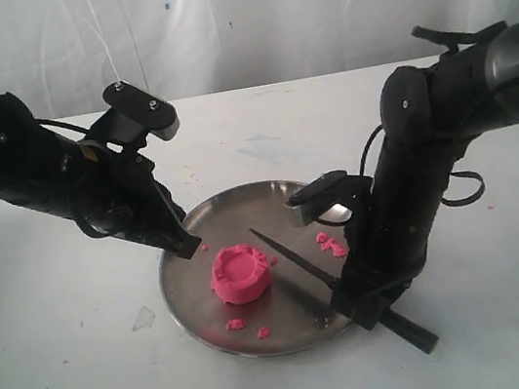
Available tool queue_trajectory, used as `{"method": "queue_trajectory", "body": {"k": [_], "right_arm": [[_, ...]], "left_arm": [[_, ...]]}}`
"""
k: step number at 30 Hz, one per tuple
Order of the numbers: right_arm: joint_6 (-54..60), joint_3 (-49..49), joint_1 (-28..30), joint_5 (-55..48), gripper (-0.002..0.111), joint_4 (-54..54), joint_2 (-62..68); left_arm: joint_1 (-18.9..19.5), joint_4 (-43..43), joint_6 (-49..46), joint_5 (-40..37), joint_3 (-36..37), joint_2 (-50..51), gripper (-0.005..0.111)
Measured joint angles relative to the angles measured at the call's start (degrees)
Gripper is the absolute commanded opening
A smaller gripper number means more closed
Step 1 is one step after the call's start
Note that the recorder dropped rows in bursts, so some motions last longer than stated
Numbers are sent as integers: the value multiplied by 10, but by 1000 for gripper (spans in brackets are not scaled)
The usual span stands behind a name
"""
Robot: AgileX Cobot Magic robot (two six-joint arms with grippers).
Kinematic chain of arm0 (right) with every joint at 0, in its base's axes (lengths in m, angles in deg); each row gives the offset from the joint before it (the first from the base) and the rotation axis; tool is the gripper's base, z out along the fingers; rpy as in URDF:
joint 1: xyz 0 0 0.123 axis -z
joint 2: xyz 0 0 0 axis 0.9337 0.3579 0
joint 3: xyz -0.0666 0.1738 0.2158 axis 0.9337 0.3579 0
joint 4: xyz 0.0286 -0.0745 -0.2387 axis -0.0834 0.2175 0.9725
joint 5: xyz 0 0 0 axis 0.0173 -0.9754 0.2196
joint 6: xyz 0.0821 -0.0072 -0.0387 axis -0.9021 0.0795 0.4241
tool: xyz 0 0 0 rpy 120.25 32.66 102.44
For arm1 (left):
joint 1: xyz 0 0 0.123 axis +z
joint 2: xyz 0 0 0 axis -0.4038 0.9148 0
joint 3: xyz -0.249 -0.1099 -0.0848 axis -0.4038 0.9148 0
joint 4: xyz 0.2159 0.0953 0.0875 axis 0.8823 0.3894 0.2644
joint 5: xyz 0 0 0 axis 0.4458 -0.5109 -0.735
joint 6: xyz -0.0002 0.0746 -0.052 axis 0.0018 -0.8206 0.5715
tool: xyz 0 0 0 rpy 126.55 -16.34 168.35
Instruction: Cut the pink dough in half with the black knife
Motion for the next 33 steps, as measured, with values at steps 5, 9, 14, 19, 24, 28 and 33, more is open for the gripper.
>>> {"method": "queue_trajectory", "body": {"k": [5,9,14,19,24,28,33], "right_arm": [[-26,0,-13,4,0,31,-2],[-34,0,-15,4,2,38,-2],[-35,0,-15,4,18,40,-2],[-44,0,-15,4,31,40,-2],[-50,0,-15,5,32,40,-2],[-51,-5,-15,5,32,41,-2],[-53,-20,-15,-17,32,42,-3]], "left_arm": [[0,-5,0,0,0,0,0],[0,-8,0,0,0,0,0],[0,-9,0,0,0,0,0],[0,-9,0,0,0,0,0],[0,-10,0,0,0,0,0],[0,-11,0,0,0,0,0],[0,-12,0,-1,0,0,0]]}}
